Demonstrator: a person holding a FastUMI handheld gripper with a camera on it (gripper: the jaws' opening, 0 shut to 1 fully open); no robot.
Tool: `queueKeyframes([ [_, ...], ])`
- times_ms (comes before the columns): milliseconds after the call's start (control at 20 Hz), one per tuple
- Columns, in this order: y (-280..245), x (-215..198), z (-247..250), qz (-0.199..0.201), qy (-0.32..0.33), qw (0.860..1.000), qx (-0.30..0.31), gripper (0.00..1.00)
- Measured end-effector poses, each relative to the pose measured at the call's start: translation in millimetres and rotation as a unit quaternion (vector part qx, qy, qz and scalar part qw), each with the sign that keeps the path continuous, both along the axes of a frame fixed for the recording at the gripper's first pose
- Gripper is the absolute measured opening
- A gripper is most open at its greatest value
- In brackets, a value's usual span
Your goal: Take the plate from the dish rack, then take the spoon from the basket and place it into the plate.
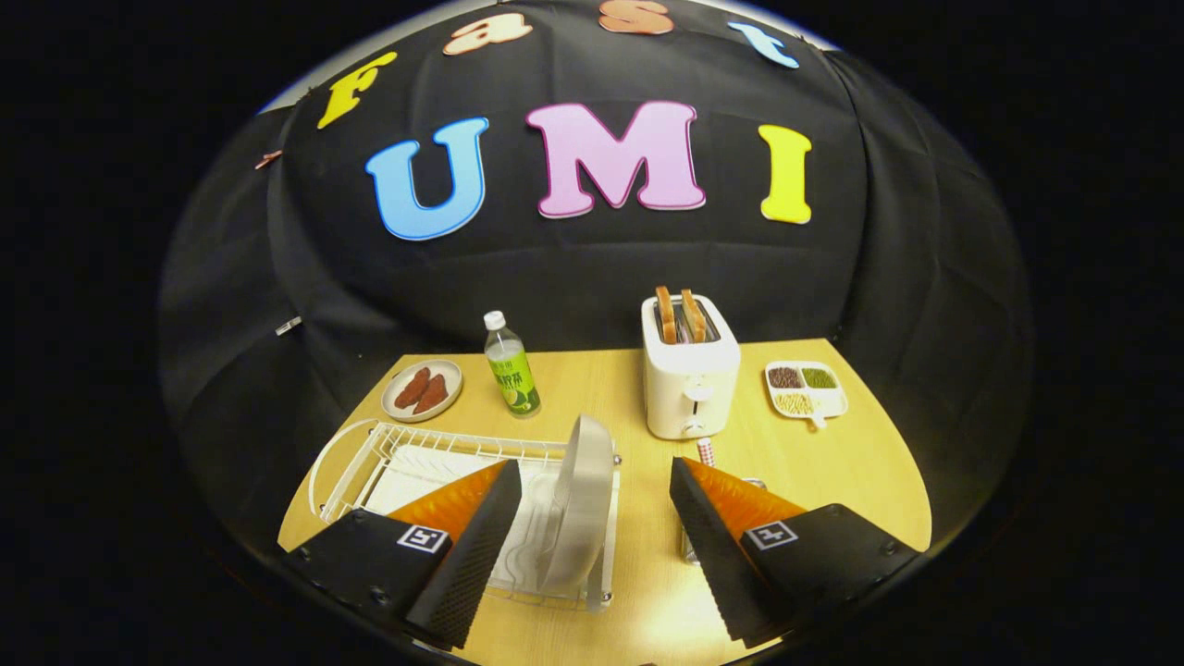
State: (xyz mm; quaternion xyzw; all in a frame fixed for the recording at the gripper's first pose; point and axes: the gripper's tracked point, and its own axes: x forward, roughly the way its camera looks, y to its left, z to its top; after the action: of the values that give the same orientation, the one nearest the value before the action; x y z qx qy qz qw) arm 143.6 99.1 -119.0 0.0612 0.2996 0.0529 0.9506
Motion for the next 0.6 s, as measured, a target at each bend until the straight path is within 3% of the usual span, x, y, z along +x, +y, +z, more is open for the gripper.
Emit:
queueKeyframes([
  [150, 5.2, 12.4, -18.9, -0.009, 0.040, 0.999, 0.009, 0.94],
  [200, 5.5, 13.6, -28.1, -0.013, 0.054, 0.998, 0.009, 0.84],
  [300, 8.1, 14.2, -39.4, -0.016, 0.081, 0.996, 0.017, 0.73],
  [600, 16.2, 16.3, -69.3, -0.019, 0.134, 0.990, 0.023, 0.57],
])
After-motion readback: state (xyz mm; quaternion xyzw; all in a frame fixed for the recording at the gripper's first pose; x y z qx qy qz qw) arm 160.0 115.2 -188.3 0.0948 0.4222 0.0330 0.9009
